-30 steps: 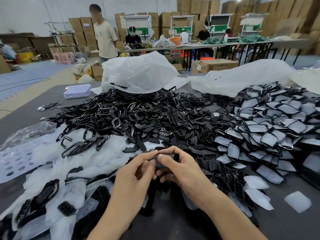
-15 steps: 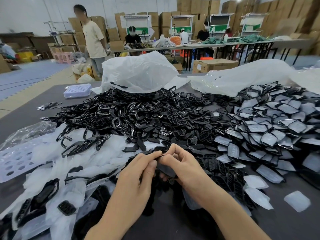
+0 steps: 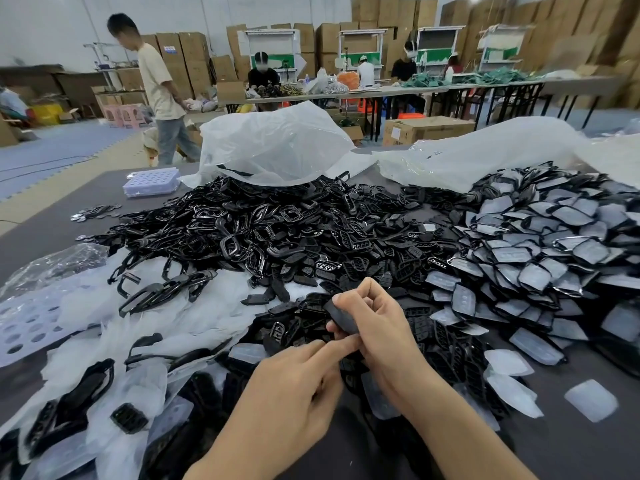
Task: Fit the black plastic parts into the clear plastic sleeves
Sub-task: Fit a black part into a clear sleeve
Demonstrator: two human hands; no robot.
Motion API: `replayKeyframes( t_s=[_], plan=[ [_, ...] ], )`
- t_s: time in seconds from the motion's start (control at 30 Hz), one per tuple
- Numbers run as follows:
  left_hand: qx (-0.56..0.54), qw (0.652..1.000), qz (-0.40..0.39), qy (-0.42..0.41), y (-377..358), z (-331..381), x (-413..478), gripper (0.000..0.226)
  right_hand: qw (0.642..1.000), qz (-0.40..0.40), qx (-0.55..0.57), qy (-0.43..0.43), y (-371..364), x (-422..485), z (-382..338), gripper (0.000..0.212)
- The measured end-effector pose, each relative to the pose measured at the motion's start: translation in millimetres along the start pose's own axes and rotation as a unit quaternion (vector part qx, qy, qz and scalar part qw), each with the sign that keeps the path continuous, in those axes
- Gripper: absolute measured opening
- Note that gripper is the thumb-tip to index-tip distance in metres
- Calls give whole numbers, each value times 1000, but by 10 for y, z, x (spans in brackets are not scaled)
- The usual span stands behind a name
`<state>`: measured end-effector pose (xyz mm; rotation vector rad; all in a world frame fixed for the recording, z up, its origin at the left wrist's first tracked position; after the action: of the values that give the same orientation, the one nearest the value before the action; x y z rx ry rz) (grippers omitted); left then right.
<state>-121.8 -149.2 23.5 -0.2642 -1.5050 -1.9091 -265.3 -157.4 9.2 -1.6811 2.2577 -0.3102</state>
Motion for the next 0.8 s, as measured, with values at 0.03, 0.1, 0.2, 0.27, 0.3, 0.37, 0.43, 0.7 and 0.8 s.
replayKeyframes(
  t_s=[0.03,0.1,0.2,0.27,0.3,0.37,0.43,0.7,0.8],
  plan=[
    [0,1000,2,2,3,2,2,45,1000,-2,3,-2,6,-1,-4,28],
    [4,1000,17,3,25,5,8,41,1000,-11,2,-6,8,-12,-8,28],
    [-24,994,98,42,99,-70,-22,33,1000,-17,-19,-7,-9,-33,-13,29],
    [-58,983,146,97,115,-157,-58,27,1000,-25,-11,-12,-26,-45,-16,29],
    [-82,976,161,124,103,-205,-75,25,999,-30,-4,-15,-34,-52,-19,28],
    [-122,962,183,163,89,-273,-90,23,999,-39,4,-21,-52,-69,-26,28],
    [-151,951,194,185,77,-299,-87,20,998,-50,-1,-25,-75,-90,-25,26],
    [-226,921,214,233,48,-347,-29,11,993,-90,-79,9,-183,-137,-35,6],
    [-236,912,232,243,68,-393,-49,21,992,-82,-89,15,-167,-100,-17,17]
  ],
)
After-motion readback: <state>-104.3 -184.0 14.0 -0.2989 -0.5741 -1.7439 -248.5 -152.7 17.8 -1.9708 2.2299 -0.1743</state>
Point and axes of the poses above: each hand's wrist, its own x-axis towards the middle knuckle, its own y-axis out of the back of the hand, z = x × y, the point moved 4 cm from there along x, towards the middle knuckle, and after that the axes turned 9 degrees about -y, right-handed, at the moved point
